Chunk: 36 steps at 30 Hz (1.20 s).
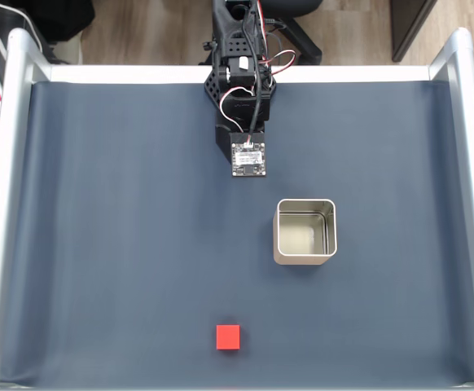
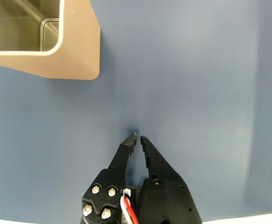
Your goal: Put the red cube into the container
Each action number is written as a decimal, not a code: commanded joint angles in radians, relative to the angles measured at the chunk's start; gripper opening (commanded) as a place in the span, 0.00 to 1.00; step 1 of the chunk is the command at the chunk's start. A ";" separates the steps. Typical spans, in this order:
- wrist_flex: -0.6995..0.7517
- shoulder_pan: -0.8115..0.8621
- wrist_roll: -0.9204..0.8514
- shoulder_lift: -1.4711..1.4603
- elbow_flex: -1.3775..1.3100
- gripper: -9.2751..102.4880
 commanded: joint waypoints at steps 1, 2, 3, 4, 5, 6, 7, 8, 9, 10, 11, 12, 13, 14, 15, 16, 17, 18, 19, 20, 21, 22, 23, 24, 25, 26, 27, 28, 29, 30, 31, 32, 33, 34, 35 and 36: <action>0.008 0.000 0.014 -0.002 -0.006 0.08; 0.008 0.000 0.014 -0.002 -0.006 0.08; 0.008 0.000 0.014 -0.002 -0.006 0.08; 0.008 0.000 0.014 -0.002 -0.006 0.08; 0.008 0.000 0.015 -0.002 -0.006 0.08; 0.008 0.000 0.017 -0.002 -0.006 0.08; 0.008 0.000 0.018 -0.002 -0.006 0.08; 0.008 0.000 0.018 -0.002 -0.006 0.08; 0.008 0.000 0.018 -0.002 -0.006 0.08; 0.008 0.000 0.018 -0.002 -0.006 0.08; 0.008 0.000 0.018 -0.002 -0.006 0.08; 0.008 0.000 0.018 -0.002 -0.006 0.08; 0.008 0.000 0.018 -0.002 -0.006 0.08; 0.008 0.000 0.018 -0.002 -0.006 0.08; 0.008 0.000 0.018 -0.002 -0.006 0.08; 0.008 0.000 0.018 -0.002 -0.006 0.08; 0.008 0.000 0.018 -0.002 -0.006 0.08; 0.006 0.000 0.015 -0.002 -0.006 0.08; -0.005 0.003 0.012 -0.002 -0.006 0.08; -0.028 0.003 0.018 -0.002 -0.006 0.08; -0.061 0.006 0.029 -0.002 -0.006 0.08; -0.104 0.011 0.040 -0.002 -0.006 0.08; -0.155 0.014 0.051 -0.002 -0.006 0.08; -0.198 0.014 0.058 -0.005 -0.006 0.08; -0.238 0.015 0.058 -0.011 -0.008 0.08; -0.270 0.015 0.058 -0.015 -0.008 0.08; -0.305 0.015 0.061 -0.021 -0.008 0.08; -0.344 0.017 0.063 -0.029 -0.008 0.08; -0.382 0.021 0.061 -0.038 -0.008 0.08; -0.422 0.025 0.057 -0.049 -0.008 0.08; -0.469 0.026 0.060 -0.064 -0.008 0.08; -0.520 0.028 0.060 -0.084 -0.008 0.08; -0.575 0.031 0.060 -0.109 -0.011 0.08; -0.630 0.032 0.066 -0.132 -0.015 0.08; -0.684 0.035 0.072 -0.155 -0.021 0.08; -0.721 0.035 0.077 -0.173 -0.034 0.08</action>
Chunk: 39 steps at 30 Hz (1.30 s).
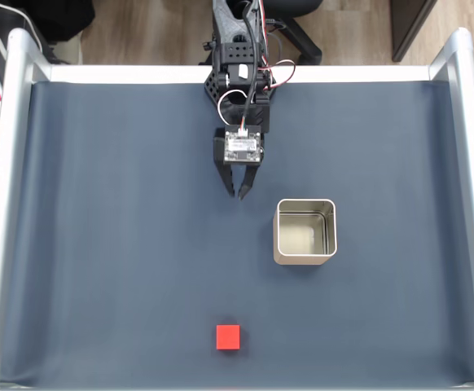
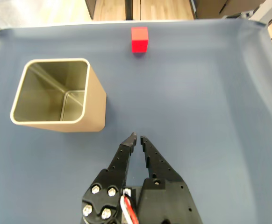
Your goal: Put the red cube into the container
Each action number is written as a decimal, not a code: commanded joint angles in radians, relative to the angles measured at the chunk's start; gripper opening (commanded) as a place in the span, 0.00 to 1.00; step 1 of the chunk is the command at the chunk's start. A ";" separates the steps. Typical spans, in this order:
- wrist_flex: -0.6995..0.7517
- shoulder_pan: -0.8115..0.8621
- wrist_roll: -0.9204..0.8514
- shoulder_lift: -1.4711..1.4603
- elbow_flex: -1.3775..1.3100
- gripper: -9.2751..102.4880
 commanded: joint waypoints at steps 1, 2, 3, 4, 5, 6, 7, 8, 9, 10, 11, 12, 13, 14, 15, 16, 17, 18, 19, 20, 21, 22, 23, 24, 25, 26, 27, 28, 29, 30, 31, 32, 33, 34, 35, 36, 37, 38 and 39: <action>-0.126 0.011 0.029 -0.052 -0.051 0.08; -0.149 0.011 0.035 -0.074 -0.074 0.08; -0.155 0.008 0.041 -0.101 -0.107 0.08; -0.155 0.006 0.048 -0.133 -0.144 0.08; -0.155 0.005 0.052 -0.161 -0.179 0.08; -0.155 0.003 0.052 -0.187 -0.215 0.08; -0.149 0.003 0.046 -0.213 -0.249 0.08; -0.138 0.005 0.044 -0.238 -0.288 0.08; -0.114 0.005 0.041 -0.267 -0.336 0.08; -0.080 0.003 0.034 -0.301 -0.388 0.08; -0.048 0.003 0.029 -0.336 -0.442 0.08; -0.018 0.002 0.021 -0.371 -0.494 0.09; 0.017 0.002 0.009 -0.410 -0.548 0.09; 0.057 0.002 -0.009 -0.449 -0.601 0.09; 0.086 0.002 -0.021 -0.485 -0.650 0.09; 0.115 0.003 -0.037 -0.525 -0.699 0.09; 0.147 0.005 -0.055 -0.569 -0.752 0.09; 0.172 0.005 -0.067 -0.611 -0.796 0.09; 0.187 0.005 -0.077 -0.647 -0.836 0.09; 0.198 0.006 -0.087 -0.684 -0.871 0.09; 0.210 0.006 -0.097 -0.718 -0.907 0.09; 0.222 0.006 -0.101 -0.753 -0.945 0.09; 0.239 0.005 -0.104 -0.788 -0.985 0.09; 0.258 0.005 -0.112 -0.824 -1.023 0.09; 0.273 0.006 -0.120 -0.862 -1.062 0.10; 0.278 0.008 -0.124 -0.897 -1.095 0.10; 0.278 0.012 -0.130 -0.937 -1.127 0.11; 0.278 0.018 -0.138 -0.977 -1.161 0.11; 0.278 0.023 -0.143 -1.019 -1.197 0.12; 0.278 0.029 -0.144 -1.060 -1.233 0.12; 0.279 0.034 -0.143 -1.103 -1.272 0.13; 0.279 0.038 -0.141 -1.146 -1.310 0.13; 0.279 0.048 -0.144 -1.189 -1.345 0.13; 0.279 0.054 -0.150 -1.232 -1.379 0.13; 0.279 0.060 -0.155 -1.275 -1.410 0.14; 0.279 0.067 -0.158 -1.319 -1.443 0.14; 0.279 0.074 -0.161 -1.364 -1.476 0.14; 0.276 0.080 -0.163 -1.408 -1.506 0.15; 0.272 0.084 -0.164 -1.450 -1.539 0.16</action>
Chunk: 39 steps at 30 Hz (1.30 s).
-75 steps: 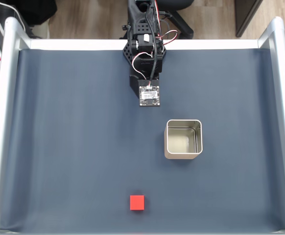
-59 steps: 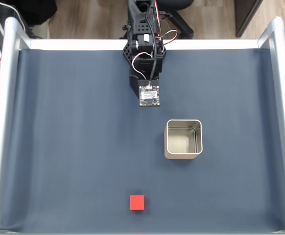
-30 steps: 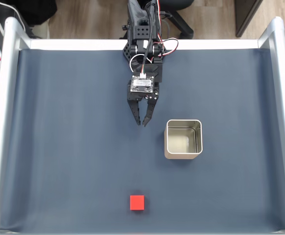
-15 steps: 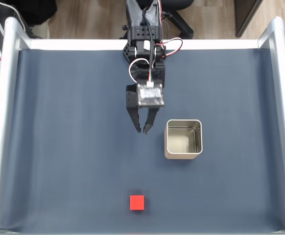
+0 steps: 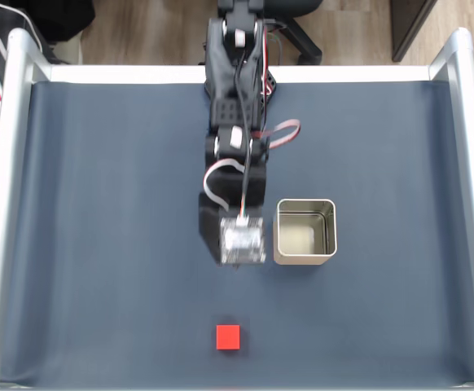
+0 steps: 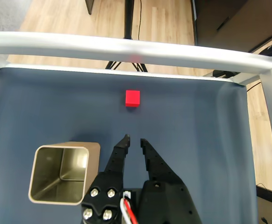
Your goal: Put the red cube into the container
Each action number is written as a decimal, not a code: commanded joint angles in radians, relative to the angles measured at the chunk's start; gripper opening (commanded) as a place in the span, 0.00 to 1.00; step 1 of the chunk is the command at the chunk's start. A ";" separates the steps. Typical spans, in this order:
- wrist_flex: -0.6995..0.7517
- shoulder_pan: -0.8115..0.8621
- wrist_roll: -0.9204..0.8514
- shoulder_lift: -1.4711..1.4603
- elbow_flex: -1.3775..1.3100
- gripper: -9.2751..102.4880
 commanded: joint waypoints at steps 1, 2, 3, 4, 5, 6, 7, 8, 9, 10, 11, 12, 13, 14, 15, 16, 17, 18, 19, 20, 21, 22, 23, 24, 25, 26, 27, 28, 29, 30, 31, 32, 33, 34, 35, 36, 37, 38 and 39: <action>-0.011 0.020 0.002 -0.095 -0.138 0.18; -0.014 0.025 0.020 -0.132 -0.172 0.20; -0.017 0.028 0.034 -0.166 -0.202 0.22; -0.017 0.031 0.041 -0.195 -0.230 0.24; -0.017 0.034 0.041 -0.222 -0.253 0.25; -0.015 0.035 0.037 -0.249 -0.272 0.26; -0.015 0.038 0.026 -0.273 -0.287 0.26; -0.017 0.041 0.018 -0.298 -0.304 0.27; -0.020 0.043 0.014 -0.322 -0.322 0.28; -0.028 0.044 0.014 -0.345 -0.339 0.28; -0.034 0.046 0.014 -0.370 -0.356 0.29; -0.040 0.046 0.011 -0.393 -0.373 0.30; -0.043 0.048 0.005 -0.414 -0.390 0.30; -0.044 0.048 -0.003 -0.439 -0.408 0.31; -0.051 0.049 -0.008 -0.460 -0.426 0.31; -0.057 0.051 -0.011 -0.483 -0.443 0.32; -0.066 0.051 -0.014 -0.502 -0.456 0.32; -0.077 0.052 -0.017 -0.520 -0.468 0.33; -0.091 0.055 -0.021 -0.535 -0.474 0.34; -0.103 0.057 -0.026 -0.549 -0.482 0.34; -0.117 0.060 -0.034 -0.561 -0.486 0.35; -0.132 0.063 -0.044 -0.572 -0.489 0.35; -0.144 0.066 -0.054 -0.584 -0.495 0.36; -0.155 0.069 -0.061 -0.597 -0.503 0.36; -0.166 0.072 -0.067 -0.607 -0.511 0.36; -0.178 0.075 -0.074 -0.620 -0.518 0.37; -0.192 0.078 -0.075 -0.629 -0.520 0.37; -0.202 0.078 -0.077 -0.637 -0.520 0.38; -0.210 0.078 -0.078 -0.644 -0.522 0.38; -0.219 0.078 -0.077 -0.652 -0.522 0.38; -0.233 0.075 -0.071 -0.660 -0.522 0.39; -0.245 0.074 -0.064 -0.669 -0.522 0.39; -0.255 0.071 -0.061 -0.678 -0.522 0.39; -0.262 0.067 -0.058 -0.687 -0.523 0.39; -0.270 0.064 -0.058 -0.695 -0.523 0.39; -0.278 0.063 -0.058 -0.703 -0.523 0.39; -0.288 0.061 -0.058 -0.710 -0.523 0.39; -0.299 0.061 -0.058 -0.716 -0.523 0.39; -0.307 0.060 -0.060 -0.723 -0.523 0.39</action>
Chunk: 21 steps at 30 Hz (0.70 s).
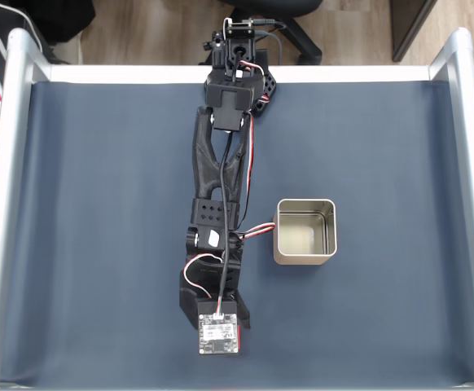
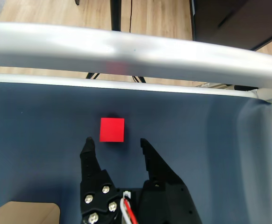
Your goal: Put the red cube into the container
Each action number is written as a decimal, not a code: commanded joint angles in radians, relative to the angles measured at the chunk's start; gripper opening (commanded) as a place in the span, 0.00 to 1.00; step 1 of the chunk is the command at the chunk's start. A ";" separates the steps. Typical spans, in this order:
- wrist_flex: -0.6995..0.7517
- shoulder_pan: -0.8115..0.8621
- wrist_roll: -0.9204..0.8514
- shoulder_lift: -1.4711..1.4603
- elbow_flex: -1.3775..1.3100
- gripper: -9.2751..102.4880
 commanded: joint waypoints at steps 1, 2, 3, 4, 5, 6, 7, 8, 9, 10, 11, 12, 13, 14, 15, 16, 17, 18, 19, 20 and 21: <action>-0.037 -0.012 0.011 0.000 -0.057 0.39; -0.049 -0.015 0.012 -0.006 -0.057 0.39; -0.060 -0.017 0.012 -0.012 -0.057 0.39; -0.066 -0.021 0.012 -0.018 -0.057 0.39; -0.071 -0.025 0.012 -0.023 -0.057 0.39; -0.077 -0.029 0.012 -0.029 -0.057 0.39; -0.078 -0.034 0.015 -0.035 -0.061 0.39; -0.078 -0.038 0.020 -0.041 -0.066 0.39; -0.078 -0.043 0.023 -0.046 -0.071 0.39; -0.081 -0.048 0.026 -0.051 -0.074 0.39; -0.081 -0.051 0.031 -0.057 -0.077 0.39; -0.083 -0.054 0.032 -0.061 -0.078 0.39; -0.086 -0.055 0.034 -0.064 -0.078 0.38; -0.092 -0.055 0.035 -0.066 -0.078 0.38; -0.098 -0.057 0.037 -0.069 -0.078 0.38; -0.104 -0.057 0.037 -0.071 -0.078 0.38; -0.110 -0.057 0.037 -0.072 -0.078 0.38; -0.115 -0.057 0.037 -0.074 -0.078 0.38; -0.120 -0.057 0.035 -0.075 -0.078 0.38; -0.126 -0.055 0.034 -0.077 -0.078 0.37; -0.129 -0.055 0.032 -0.078 -0.078 0.37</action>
